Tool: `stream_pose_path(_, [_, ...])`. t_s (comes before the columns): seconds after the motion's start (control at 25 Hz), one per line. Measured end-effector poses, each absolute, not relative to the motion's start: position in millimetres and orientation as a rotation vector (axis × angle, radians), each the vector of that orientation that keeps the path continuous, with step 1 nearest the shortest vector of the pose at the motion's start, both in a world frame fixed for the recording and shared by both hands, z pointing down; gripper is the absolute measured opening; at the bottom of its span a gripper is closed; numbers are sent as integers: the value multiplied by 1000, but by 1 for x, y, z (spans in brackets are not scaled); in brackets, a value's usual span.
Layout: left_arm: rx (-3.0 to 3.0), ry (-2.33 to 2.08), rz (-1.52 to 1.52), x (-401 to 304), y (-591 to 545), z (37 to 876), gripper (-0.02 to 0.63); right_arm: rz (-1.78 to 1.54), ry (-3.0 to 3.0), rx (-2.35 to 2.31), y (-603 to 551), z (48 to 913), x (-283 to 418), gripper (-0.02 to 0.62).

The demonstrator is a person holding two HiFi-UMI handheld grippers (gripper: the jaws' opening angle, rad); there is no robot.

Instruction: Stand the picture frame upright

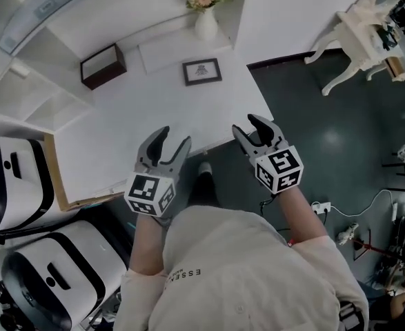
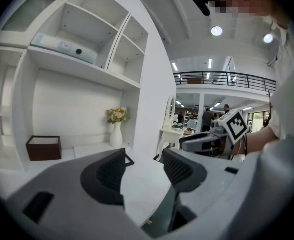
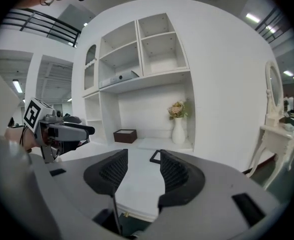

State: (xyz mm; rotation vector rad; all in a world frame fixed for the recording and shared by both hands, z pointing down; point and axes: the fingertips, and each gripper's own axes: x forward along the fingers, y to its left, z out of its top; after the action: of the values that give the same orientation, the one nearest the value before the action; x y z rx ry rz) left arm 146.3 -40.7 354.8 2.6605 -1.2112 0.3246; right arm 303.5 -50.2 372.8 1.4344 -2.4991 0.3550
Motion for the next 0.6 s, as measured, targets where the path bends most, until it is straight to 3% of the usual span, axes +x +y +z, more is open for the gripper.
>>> stream_pose_path(0.6, [2670, -1124, 321, 136, -215, 376, 231, 487, -2335, 1368, -237, 433, 288, 215])
